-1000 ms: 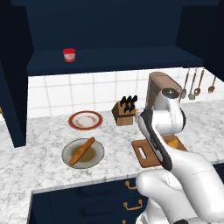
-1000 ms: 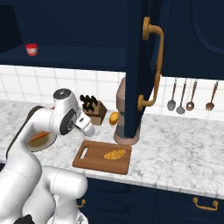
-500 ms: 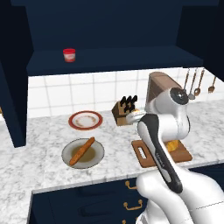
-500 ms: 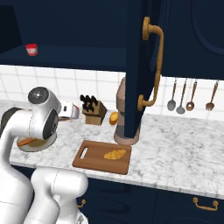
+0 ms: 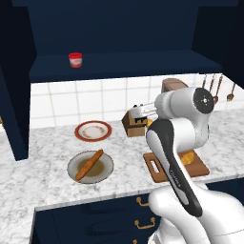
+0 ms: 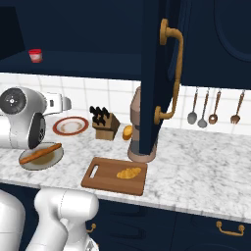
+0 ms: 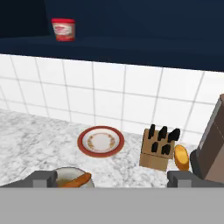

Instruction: From the different types of pastries on the counter, select a croissant and place it on the cutting board. Then retrieve a jar of jam from the cabinet and place it alongside the croissant on the cutting board.

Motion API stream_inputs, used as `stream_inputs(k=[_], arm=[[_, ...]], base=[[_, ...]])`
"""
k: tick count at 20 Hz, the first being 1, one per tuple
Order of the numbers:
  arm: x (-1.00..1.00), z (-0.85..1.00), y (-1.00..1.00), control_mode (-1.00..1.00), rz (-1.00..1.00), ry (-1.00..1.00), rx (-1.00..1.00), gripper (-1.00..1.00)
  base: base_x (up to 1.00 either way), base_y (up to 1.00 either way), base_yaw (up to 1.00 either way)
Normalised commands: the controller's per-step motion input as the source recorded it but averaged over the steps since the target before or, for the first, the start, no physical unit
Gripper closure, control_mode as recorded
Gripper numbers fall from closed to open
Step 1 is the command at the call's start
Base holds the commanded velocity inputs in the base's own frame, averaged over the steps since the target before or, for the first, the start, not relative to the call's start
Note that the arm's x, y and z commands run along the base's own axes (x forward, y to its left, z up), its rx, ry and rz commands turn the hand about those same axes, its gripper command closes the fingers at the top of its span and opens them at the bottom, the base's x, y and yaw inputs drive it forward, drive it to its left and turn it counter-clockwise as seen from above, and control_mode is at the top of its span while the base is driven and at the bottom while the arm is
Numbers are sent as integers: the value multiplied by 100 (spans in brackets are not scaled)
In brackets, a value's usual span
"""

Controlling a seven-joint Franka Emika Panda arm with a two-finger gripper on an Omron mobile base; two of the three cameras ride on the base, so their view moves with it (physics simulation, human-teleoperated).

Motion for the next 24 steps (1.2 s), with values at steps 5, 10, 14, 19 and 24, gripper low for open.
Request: stream_inputs(k=[5,10,14,19,24], arm=[[-5,100,6,-100,-7,-21,0,-100],[0,100,6,-100,0,-28,2,-100],[12,100,23,-100,6,-21,15,-100],[21,63,27,-100,15,-7,14,-100],[25,2,0,-100,0,26,-23,-100]], base=[[0,0,0],[0,0,0],[0,0,0],[0,0,0],[0,0,0]])
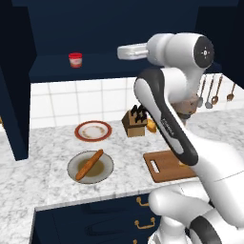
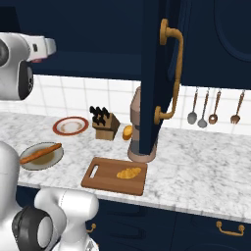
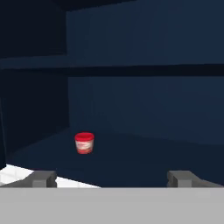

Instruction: From the different types of pastries on the counter, select a croissant and place it on the cutting board. Then retrieve a jar of jam from the cabinet and place it alongside the croissant on the cutting board.

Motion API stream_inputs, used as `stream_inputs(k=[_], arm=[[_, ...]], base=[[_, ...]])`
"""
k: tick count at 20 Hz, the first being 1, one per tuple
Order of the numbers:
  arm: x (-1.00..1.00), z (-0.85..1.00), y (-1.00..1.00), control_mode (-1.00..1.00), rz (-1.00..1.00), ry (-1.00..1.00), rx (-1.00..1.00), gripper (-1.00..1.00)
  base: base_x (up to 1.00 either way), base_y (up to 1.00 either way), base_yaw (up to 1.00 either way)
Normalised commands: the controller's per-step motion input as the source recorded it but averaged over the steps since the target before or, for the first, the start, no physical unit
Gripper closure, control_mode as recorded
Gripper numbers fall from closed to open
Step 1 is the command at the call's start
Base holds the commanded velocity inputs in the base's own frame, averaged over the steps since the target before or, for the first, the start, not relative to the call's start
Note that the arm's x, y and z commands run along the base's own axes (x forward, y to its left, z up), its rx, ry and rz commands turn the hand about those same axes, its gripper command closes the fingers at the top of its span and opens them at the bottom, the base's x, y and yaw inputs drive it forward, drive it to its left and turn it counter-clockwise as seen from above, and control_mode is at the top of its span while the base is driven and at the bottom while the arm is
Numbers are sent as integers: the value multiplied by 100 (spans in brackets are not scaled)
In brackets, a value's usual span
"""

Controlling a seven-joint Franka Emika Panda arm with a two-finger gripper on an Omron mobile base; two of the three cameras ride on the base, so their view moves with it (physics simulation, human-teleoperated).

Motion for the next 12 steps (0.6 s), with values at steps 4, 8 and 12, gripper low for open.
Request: stream_inputs(k=[4,8,12], arm=[[23,0,2,-100,5,24,-29,-100],[19,-44,3,-100,13,4,4,-100],[26,-74,0,-100,11,-9,36,-100]], base=[[0,0,0],[0,0,0],[0,0,0]])
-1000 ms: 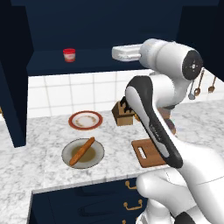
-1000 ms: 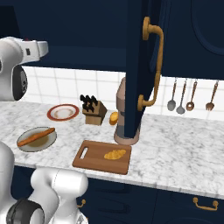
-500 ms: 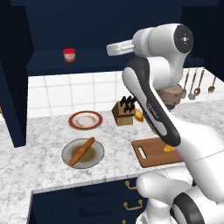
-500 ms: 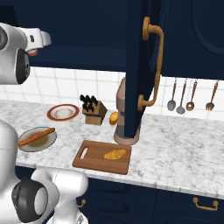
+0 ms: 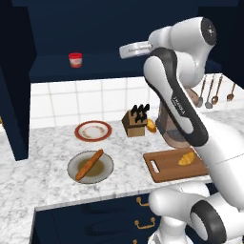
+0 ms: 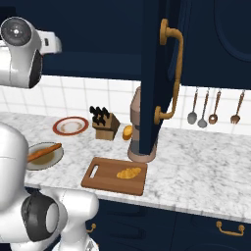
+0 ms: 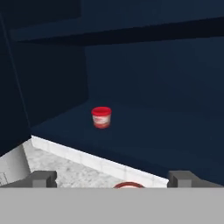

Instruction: From the different types of pastries on the counter, select a croissant and place it on the cutting board. Then retrieve a jar of jam from the cabinet and place it alongside the croissant on the cutting board.

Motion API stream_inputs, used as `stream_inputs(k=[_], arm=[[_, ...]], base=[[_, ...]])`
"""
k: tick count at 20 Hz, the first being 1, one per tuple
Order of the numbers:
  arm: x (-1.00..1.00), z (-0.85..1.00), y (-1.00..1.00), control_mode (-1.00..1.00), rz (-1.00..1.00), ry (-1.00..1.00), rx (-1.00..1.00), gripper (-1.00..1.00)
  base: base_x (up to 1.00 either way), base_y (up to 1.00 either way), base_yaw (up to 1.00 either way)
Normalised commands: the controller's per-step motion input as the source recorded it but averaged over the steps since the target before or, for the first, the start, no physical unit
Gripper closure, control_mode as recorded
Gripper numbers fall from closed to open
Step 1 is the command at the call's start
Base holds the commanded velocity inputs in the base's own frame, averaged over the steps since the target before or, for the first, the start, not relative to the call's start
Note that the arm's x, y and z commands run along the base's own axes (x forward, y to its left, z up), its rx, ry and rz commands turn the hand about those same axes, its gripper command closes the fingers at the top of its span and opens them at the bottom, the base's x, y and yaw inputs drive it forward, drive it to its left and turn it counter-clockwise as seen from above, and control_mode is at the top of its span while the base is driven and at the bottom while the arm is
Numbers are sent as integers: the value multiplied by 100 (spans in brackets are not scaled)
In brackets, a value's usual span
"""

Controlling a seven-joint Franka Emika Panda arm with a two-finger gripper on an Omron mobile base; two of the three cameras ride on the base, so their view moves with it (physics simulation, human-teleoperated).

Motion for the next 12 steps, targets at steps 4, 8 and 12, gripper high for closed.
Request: stream_inputs(k=[4,8,12], arm=[[4,-1,1,-100,2,0,2,-100],[46,-2,37,-100,8,0,2,-100],[60,-2,29,-100,9,1,0,-100]], base=[[0,0,0],[0,0,0],[0,0,0]])
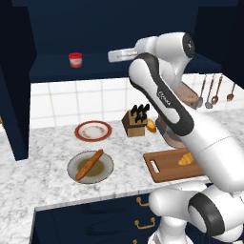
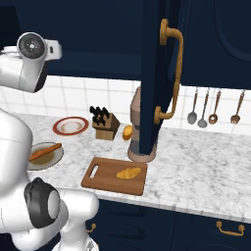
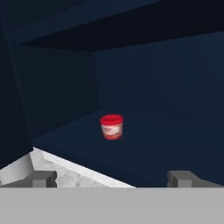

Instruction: From the different types of pastries on the counter, select a croissant and place it on the cutting board. Then retrieve a jar of jam from the cabinet and place it alongside the croissant on the cutting board.

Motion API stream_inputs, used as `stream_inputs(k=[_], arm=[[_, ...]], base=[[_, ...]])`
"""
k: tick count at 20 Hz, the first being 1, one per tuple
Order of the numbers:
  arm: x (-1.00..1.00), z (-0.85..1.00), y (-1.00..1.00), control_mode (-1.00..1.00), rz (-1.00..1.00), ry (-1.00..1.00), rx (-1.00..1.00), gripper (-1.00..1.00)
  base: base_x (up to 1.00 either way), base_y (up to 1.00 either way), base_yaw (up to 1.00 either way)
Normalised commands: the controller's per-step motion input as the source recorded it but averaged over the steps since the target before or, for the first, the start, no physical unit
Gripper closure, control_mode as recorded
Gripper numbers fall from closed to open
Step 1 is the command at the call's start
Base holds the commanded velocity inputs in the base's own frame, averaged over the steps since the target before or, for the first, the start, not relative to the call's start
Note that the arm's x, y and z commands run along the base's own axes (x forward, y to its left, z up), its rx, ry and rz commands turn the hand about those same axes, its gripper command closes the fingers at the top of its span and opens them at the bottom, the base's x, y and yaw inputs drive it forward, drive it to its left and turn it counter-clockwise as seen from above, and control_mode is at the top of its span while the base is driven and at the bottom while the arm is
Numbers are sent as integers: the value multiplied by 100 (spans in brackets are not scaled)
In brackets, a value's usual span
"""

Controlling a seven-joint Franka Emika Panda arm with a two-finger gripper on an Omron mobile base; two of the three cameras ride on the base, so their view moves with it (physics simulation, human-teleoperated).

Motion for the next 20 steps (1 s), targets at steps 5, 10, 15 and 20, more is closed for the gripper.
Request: stream_inputs(k=[5,10,15,20], arm=[[63,-11,32,-100,10,1,0,-100],[55,-47,56,-100,9,1,-5,-100],[78,-16,37,-100,7,1,0,-100],[82,-5,27,-100,8,0,0,-100]], base=[[0,0,0],[0,0,0],[0,0,0],[0,0,0]])
